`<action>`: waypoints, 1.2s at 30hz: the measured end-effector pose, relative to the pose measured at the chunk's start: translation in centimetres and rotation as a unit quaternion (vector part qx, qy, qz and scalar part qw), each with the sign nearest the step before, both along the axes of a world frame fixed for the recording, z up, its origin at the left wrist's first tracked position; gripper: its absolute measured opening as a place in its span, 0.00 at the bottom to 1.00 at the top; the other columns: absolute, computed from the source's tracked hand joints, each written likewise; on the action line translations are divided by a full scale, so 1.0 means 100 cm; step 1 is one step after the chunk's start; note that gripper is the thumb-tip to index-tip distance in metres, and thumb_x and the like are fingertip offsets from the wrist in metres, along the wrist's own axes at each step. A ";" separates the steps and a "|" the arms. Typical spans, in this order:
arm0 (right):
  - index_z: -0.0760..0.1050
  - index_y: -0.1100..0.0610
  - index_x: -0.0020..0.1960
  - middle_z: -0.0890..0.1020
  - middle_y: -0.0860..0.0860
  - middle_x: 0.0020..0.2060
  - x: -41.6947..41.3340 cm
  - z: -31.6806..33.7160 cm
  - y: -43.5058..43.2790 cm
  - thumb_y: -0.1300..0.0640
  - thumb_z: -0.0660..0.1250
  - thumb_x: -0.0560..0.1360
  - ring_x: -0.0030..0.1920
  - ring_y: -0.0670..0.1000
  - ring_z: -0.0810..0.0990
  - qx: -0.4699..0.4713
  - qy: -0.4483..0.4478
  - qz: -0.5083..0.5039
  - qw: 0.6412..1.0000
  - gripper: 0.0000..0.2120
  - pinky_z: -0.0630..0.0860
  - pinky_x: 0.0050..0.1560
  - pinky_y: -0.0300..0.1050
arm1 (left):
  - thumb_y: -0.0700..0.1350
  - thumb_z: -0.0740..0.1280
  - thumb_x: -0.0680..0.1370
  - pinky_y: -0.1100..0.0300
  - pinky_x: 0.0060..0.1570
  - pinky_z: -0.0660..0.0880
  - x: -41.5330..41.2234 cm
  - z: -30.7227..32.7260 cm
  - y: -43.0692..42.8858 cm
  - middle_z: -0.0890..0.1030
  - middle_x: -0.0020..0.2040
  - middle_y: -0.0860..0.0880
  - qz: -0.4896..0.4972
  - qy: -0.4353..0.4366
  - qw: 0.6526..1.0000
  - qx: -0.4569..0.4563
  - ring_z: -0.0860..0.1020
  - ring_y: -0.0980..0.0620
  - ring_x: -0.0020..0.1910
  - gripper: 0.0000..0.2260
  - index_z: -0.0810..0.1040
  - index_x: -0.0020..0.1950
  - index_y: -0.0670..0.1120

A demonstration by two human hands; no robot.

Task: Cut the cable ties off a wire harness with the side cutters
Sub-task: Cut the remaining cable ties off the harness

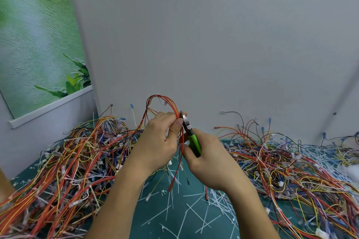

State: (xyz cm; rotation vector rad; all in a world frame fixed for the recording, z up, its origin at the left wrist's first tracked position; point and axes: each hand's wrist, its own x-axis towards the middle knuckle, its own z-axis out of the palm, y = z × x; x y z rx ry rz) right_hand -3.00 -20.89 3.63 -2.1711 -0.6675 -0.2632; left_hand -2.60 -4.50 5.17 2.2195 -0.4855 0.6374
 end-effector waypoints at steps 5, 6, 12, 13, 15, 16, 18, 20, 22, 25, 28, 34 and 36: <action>0.70 0.49 0.45 0.71 0.48 0.31 -0.002 0.002 -0.001 0.57 0.65 0.81 0.30 0.46 0.68 -0.005 0.002 0.005 1.000 0.08 0.69 0.32 0.35 | 0.54 0.55 0.83 0.50 0.58 0.73 0.001 -0.001 -0.001 0.82 0.52 0.45 0.018 -0.010 1.000 0.013 0.77 0.48 0.56 0.21 0.81 0.56 0.40; 0.70 0.49 0.45 0.71 0.48 0.30 -0.002 0.002 -0.001 0.56 0.65 0.81 0.30 0.45 0.68 -0.007 0.001 0.004 1.000 0.08 0.69 0.32 0.35 | 0.52 0.55 0.84 0.50 0.57 0.73 0.001 -0.002 -0.002 0.81 0.51 0.45 0.025 -0.015 0.999 0.016 0.77 0.47 0.55 0.20 0.81 0.55 0.40; 0.72 0.52 0.46 0.69 0.48 0.29 0.001 0.001 -0.004 0.55 0.65 0.81 0.29 0.47 0.67 -0.015 0.002 -0.014 1.000 0.06 0.67 0.30 0.37 | 0.46 0.59 0.85 0.49 0.54 0.72 0.006 -0.006 -0.004 0.77 0.42 0.48 0.062 -0.047 0.996 0.046 0.73 0.48 0.48 0.14 0.77 0.45 0.39; 0.72 0.53 0.46 0.69 0.48 0.29 0.001 0.001 -0.004 0.55 0.65 0.81 0.29 0.47 0.66 -0.015 -0.002 -0.018 1.000 0.06 0.67 0.30 0.37 | 0.45 0.59 0.85 0.49 0.54 0.71 0.006 -0.006 -0.005 0.76 0.42 0.49 0.064 -0.050 0.995 0.049 0.72 0.49 0.48 0.14 0.76 0.45 0.40; 0.73 0.53 0.46 0.69 0.48 0.28 0.001 0.002 -0.004 0.56 0.65 0.82 0.29 0.47 0.67 -0.015 -0.011 -0.022 1.000 0.06 0.67 0.30 0.36 | 0.45 0.58 0.85 0.51 0.53 0.70 0.006 -0.006 -0.005 0.74 0.41 0.51 0.065 -0.055 0.995 0.050 0.71 0.50 0.47 0.14 0.76 0.44 0.41; 0.73 0.52 0.46 0.70 0.48 0.28 0.001 0.003 -0.005 0.56 0.65 0.82 0.29 0.47 0.67 -0.015 -0.012 -0.022 1.000 0.06 0.67 0.31 0.36 | 0.46 0.58 0.85 0.52 0.53 0.69 0.006 -0.006 -0.005 0.74 0.41 0.52 0.064 -0.057 0.995 0.050 0.70 0.51 0.47 0.14 0.75 0.44 0.41; 0.74 0.52 0.45 0.70 0.48 0.28 0.001 0.004 -0.006 0.55 0.65 0.82 0.29 0.47 0.67 -0.016 -0.010 -0.022 1.000 0.06 0.67 0.31 0.36 | 0.47 0.56 0.86 0.54 0.52 0.68 0.005 -0.006 -0.005 0.73 0.40 0.53 0.064 -0.063 0.995 0.050 0.70 0.51 0.46 0.16 0.74 0.43 0.42; 0.74 0.53 0.45 0.70 0.48 0.28 0.001 0.004 -0.006 0.55 0.65 0.82 0.28 0.47 0.67 -0.017 -0.006 -0.023 1.000 0.06 0.67 0.31 0.37 | 0.49 0.55 0.85 0.55 0.51 0.68 0.006 -0.007 -0.006 0.72 0.40 0.53 0.066 -0.067 0.994 0.049 0.69 0.51 0.45 0.16 0.73 0.42 0.43; 0.74 0.54 0.46 0.70 0.48 0.28 0.000 0.004 -0.005 0.55 0.65 0.82 0.28 0.47 0.67 -0.014 -0.003 -0.023 1.000 0.06 0.67 0.30 0.37 | 0.47 0.57 0.86 0.55 0.50 0.67 0.007 -0.008 -0.007 0.71 0.39 0.54 0.068 -0.072 0.994 0.044 0.69 0.51 0.44 0.15 0.71 0.41 0.44; 0.74 0.53 0.45 0.70 0.46 0.27 0.000 0.004 -0.004 0.55 0.65 0.82 0.28 0.47 0.67 -0.003 0.008 -0.014 1.000 0.06 0.67 0.30 0.38 | 0.46 0.57 0.85 0.57 0.49 0.66 0.008 -0.009 -0.007 0.71 0.39 0.54 0.073 -0.076 0.994 0.037 0.69 0.52 0.44 0.14 0.71 0.41 0.45; 0.74 0.54 0.48 0.74 0.51 0.30 -0.003 0.009 -0.007 0.56 0.65 0.82 0.31 0.51 0.72 0.002 0.057 0.019 0.998 0.04 0.80 0.38 0.57 | 0.51 0.55 0.85 0.62 0.46 0.66 0.007 -0.008 -0.007 0.72 0.40 0.57 0.059 -0.072 0.995 0.024 0.70 0.53 0.44 0.15 0.73 0.42 0.45; 0.74 0.56 0.48 0.82 0.58 0.35 -0.009 0.023 -0.027 0.59 0.66 0.80 0.33 0.56 0.82 0.041 0.173 0.115 0.977 0.03 0.81 0.41 0.60 | 0.54 0.52 0.86 0.52 0.55 0.75 0.004 -0.008 -0.009 0.81 0.49 0.44 -0.040 -0.001 0.997 -0.060 0.78 0.48 0.53 0.24 0.79 0.53 0.37; 0.74 0.57 0.48 0.83 0.58 0.35 -0.011 0.025 -0.030 0.57 0.66 0.79 0.34 0.58 0.82 0.043 0.176 0.121 0.976 0.04 0.80 0.42 0.63 | 0.54 0.52 0.85 0.45 0.58 0.74 0.003 -0.009 -0.011 0.81 0.52 0.40 -0.051 -0.003 0.995 -0.088 0.78 0.43 0.55 0.25 0.79 0.54 0.35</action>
